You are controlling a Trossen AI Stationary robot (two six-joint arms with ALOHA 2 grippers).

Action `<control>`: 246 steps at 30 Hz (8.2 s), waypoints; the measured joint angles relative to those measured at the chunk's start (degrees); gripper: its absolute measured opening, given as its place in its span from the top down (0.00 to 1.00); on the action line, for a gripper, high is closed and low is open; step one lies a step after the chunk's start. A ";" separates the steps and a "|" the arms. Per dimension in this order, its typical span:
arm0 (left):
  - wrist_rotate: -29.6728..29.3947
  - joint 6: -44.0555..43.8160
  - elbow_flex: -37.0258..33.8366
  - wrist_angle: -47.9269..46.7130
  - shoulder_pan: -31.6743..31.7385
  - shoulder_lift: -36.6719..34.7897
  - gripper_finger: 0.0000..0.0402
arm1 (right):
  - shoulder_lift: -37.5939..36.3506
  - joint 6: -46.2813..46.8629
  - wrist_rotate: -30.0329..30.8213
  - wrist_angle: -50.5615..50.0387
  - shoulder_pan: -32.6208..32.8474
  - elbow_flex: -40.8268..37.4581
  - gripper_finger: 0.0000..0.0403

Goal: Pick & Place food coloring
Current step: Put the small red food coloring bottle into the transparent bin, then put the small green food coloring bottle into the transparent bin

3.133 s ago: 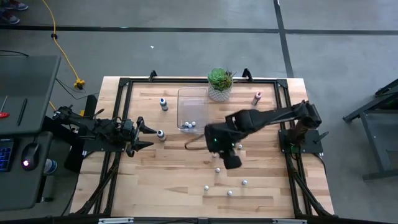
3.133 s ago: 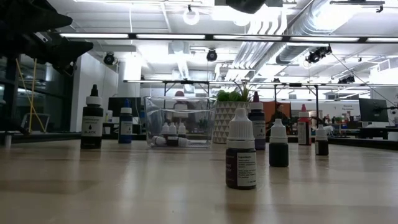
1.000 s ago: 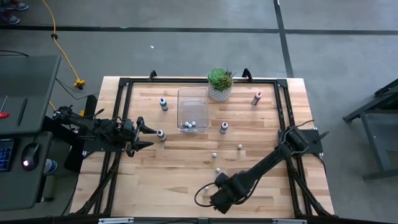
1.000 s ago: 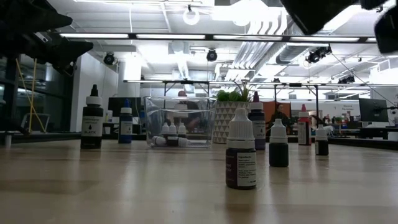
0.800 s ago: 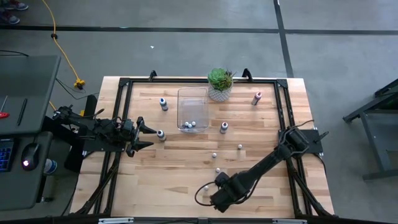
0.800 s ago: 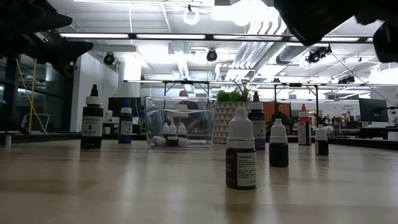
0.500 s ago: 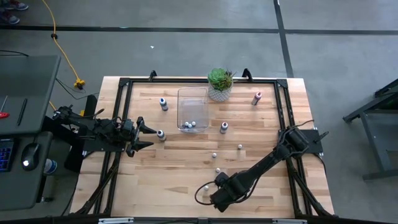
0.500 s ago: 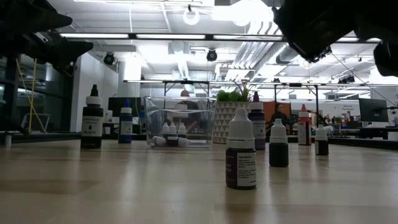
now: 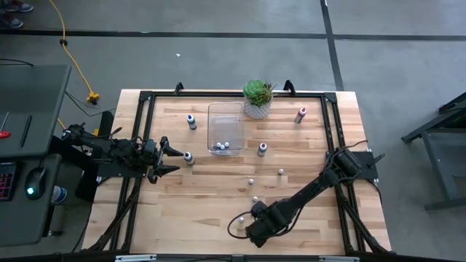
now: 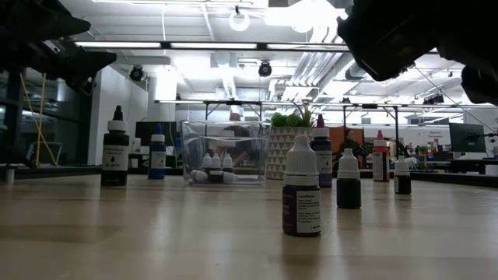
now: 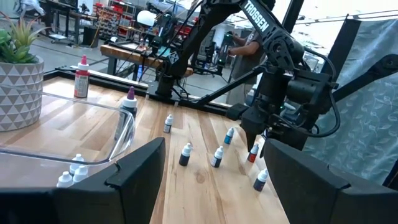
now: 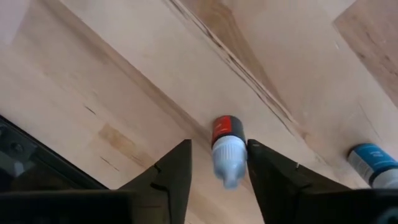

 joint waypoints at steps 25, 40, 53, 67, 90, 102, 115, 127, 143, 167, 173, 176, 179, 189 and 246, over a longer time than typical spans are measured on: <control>0.00 0.00 0.00 0.00 0.01 0.01 0.32 | -0.61 -5.17 -0.46 -2.26 -1.15 5.62 0.84; 0.00 0.00 0.00 0.00 0.02 0.00 0.32 | -0.61 -19.34 10.76 -17.35 -6.87 29.39 0.84; 0.01 0.00 0.00 0.00 0.01 0.00 0.32 | -0.61 -45.41 14.69 -19.37 -21.85 40.63 0.84; 0.02 0.00 0.00 0.00 0.01 0.01 0.32 | -0.61 -80.36 14.92 -19.67 -39.31 40.63 0.83; 0.00 0.00 0.00 0.00 0.00 -0.01 0.32 | 1.18 -81.97 9.38 -4.89 -47.29 21.18 0.83; 0.00 0.00 0.00 0.00 0.01 -0.01 0.32 | 12.62 -64.97 4.52 -19.10 -48.32 38.55 0.83; 0.00 0.00 0.00 0.00 0.01 -0.01 0.32 | 15.08 -55.32 3.02 -25.32 -47.64 40.41 0.83; 0.00 0.00 0.00 0.00 0.00 -0.01 0.32 | 16.51 -48.52 1.41 -24.92 -46.18 40.43 0.83; 0.00 0.00 0.00 0.00 0.00 -0.01 0.32 | 17.85 -47.33 -1.04 -23.79 -45.63 40.39 0.83; 0.00 0.00 0.00 0.00 0.00 -0.01 0.32 | 18.80 -49.52 -1.22 -23.65 -46.12 40.39 0.80; 0.00 0.00 0.00 0.00 0.01 -0.01 0.32 | 18.80 -49.94 -0.94 -23.65 -46.37 40.39 0.75; 0.00 0.00 0.00 0.00 0.02 -0.01 0.32 | 18.78 -49.95 -0.84 -23.64 -46.37 40.39 0.74; 0.00 0.00 0.00 0.00 0.02 0.00 0.32 | 18.93 -49.96 -0.79 -23.58 -46.37 40.39 0.74; 0.00 0.00 0.00 0.00 0.01 0.00 0.32 | 19.54 -50.84 -0.73 -22.82 -46.37 40.39 0.73; 0.00 0.00 0.00 0.00 0.00 0.02 0.32 | -32.11 -21.19 8.10 -17.09 -33.21 -17.48 0.73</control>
